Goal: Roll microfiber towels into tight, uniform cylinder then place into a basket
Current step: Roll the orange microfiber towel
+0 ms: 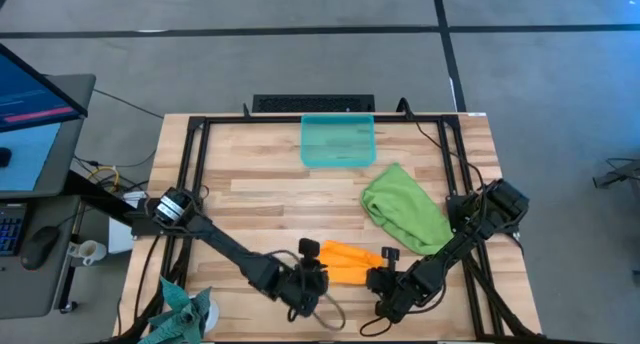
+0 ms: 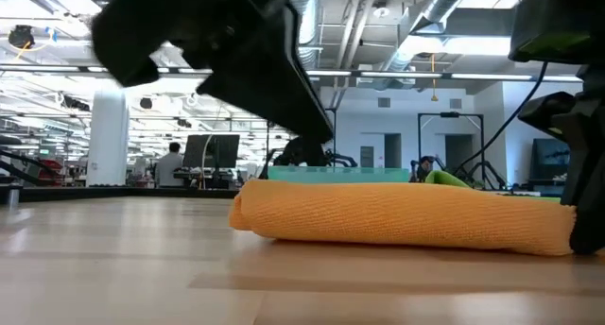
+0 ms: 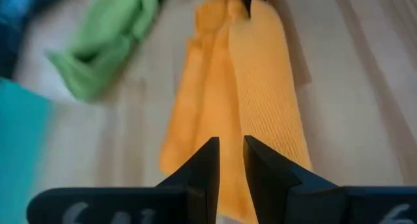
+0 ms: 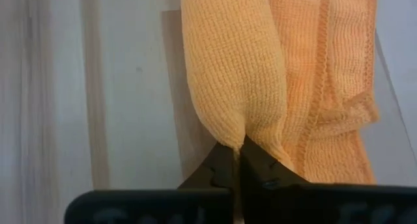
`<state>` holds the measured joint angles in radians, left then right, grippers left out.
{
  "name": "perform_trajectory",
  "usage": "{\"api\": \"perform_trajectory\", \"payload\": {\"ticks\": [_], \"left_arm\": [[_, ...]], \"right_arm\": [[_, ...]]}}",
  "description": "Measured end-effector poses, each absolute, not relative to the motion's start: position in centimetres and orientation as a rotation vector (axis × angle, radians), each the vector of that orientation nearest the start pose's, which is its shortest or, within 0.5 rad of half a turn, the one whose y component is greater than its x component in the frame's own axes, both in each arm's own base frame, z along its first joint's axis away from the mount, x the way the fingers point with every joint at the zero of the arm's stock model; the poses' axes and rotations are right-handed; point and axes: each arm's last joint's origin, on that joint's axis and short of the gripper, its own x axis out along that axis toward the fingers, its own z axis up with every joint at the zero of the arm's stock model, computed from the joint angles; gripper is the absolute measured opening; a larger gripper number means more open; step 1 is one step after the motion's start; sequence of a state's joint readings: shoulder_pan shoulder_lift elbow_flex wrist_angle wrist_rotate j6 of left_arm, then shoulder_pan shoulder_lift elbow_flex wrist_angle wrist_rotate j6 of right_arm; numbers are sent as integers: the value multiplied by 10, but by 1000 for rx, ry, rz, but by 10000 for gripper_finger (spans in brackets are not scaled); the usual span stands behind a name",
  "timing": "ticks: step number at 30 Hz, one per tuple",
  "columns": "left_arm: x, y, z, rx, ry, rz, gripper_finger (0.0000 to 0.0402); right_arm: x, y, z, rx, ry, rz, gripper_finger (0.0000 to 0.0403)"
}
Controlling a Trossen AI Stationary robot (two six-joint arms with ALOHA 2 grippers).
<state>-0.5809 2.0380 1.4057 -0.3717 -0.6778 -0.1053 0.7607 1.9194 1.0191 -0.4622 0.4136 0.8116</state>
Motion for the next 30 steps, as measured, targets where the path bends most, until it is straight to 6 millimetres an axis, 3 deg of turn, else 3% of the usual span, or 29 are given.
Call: {"api": "perform_trajectory", "payload": {"ticks": [4,9,14,20,24,30], "left_arm": [[356,-225,169,637,771,116,61],[358,-223,170,652,769,116,78],[362,-217,169,627,787,108,133],[366,-215,160,498,867,-69,196],[368,-212,148,503,910,-78,204],[372,-199,144,479,945,-22,205]], "right_arm": [[248,216,105,-22,1132,-187,23],[249,216,105,-21,1133,-188,14],[249,216,105,-7,1131,-196,21],[251,215,105,59,1117,-234,15],[252,214,105,65,1113,-234,19],[254,214,105,72,1107,-230,17]]}}
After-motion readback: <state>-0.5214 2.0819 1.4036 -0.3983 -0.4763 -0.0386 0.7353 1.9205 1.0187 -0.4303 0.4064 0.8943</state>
